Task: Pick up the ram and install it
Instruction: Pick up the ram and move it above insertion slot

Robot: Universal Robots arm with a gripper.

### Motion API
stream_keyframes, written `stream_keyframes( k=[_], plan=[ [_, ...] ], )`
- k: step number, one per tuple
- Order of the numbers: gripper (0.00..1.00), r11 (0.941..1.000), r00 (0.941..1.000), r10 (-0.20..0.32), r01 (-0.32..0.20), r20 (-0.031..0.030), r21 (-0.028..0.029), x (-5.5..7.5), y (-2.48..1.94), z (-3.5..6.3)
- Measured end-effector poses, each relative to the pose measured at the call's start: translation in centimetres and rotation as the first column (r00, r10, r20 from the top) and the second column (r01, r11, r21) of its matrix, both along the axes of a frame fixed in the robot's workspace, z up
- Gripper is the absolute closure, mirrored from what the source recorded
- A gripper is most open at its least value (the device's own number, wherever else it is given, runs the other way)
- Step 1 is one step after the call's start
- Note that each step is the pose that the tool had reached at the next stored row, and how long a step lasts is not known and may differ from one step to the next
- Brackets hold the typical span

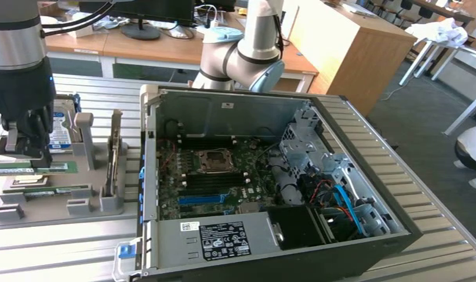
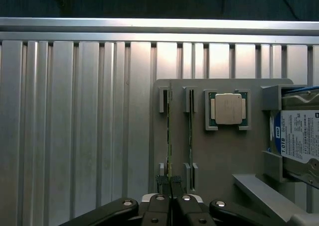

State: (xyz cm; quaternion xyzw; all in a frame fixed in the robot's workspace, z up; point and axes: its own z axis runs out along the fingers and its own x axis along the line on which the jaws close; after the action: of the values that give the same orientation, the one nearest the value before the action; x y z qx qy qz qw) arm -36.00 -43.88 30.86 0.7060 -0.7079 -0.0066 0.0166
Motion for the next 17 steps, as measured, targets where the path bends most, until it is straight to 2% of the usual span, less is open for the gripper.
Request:
stream_keyframes(
  k=[17],
  plan=[
    [0.88, 1.0000, 1.0000, 0.000, 0.000, 0.0000, 0.0000, 0.02, 0.00, 0.89]
  ],
)
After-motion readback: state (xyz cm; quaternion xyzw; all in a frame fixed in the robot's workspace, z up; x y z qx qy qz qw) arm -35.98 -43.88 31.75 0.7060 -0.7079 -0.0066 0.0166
